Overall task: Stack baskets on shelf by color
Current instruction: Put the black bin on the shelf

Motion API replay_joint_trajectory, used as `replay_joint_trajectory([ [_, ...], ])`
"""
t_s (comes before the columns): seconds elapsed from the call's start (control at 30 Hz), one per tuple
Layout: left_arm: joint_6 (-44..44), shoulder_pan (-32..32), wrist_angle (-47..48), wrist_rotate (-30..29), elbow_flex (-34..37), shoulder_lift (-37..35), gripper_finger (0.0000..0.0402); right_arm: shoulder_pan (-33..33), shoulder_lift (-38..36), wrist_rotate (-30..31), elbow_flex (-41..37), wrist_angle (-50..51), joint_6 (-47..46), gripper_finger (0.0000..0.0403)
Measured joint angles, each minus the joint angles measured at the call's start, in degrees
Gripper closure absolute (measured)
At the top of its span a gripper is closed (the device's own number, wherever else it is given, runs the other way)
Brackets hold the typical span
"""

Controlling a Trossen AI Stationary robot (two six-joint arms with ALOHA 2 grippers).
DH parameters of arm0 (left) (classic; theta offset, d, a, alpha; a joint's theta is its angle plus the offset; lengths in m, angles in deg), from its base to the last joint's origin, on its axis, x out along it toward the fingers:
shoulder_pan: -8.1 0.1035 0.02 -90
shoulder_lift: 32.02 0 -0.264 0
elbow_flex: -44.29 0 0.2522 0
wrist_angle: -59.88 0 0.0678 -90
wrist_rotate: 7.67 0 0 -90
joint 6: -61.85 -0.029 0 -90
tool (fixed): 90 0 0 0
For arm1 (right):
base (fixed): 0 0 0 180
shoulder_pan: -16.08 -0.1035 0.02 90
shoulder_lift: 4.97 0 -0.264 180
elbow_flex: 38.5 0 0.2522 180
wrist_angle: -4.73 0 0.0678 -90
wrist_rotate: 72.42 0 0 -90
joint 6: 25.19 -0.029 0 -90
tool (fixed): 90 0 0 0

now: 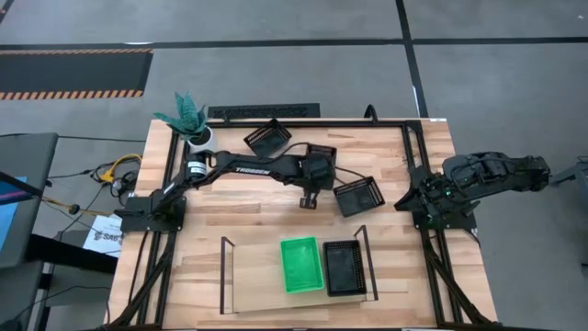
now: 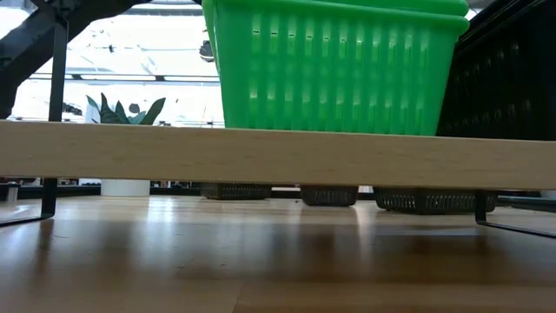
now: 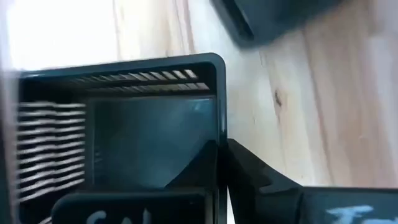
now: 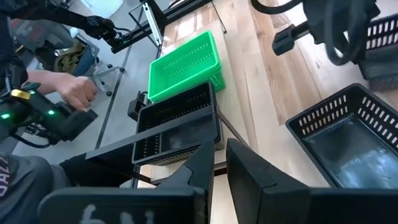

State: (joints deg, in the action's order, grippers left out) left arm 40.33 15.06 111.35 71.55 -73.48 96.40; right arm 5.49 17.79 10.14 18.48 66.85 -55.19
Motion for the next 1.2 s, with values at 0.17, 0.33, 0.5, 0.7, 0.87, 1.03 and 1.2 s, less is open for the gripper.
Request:
replay_joint_trajectory([
  [0.17,0.35,-2.11,4.93,-3.85,-6.07,-0.20,0.0400,0.00,0.00,0.00,0.00,0.00,-0.17,0.0335],
  [0.33,7.02,-5.54,15.32,-9.27,-15.06,-0.24,0.0401,0.00,-0.02,0.00,0.00,0.00,-0.16,0.0335],
  [0.5,18.57,-12.36,32.43,-12.26,-25.48,-0.36,0.0401,0.00,0.00,0.00,0.00,0.01,-0.39,0.0336],
  [0.7,33.36,-24.08,44.56,-15.47,-30.05,-1.90,0.0401,0.00,0.00,0.00,0.00,0.01,-0.27,0.0336],
  [0.87,50.31,-32.28,52.83,-13.85,-29.73,-2.19,0.0401,0.00,0.00,0.00,0.00,0.02,-0.15,0.0336],
  [1.03,61.17,-37.79,52.26,-12.37,-28.25,-2.04,0.0401,0.00,-0.02,0.00,0.00,-0.44,-0.10,0.0336],
  [1.2,68.74,-41.32,52.32,-11.53,-28.31,-2.14,0.0401,0.00,0.00,0.00,0.00,-0.99,0.02,0.0336],
])
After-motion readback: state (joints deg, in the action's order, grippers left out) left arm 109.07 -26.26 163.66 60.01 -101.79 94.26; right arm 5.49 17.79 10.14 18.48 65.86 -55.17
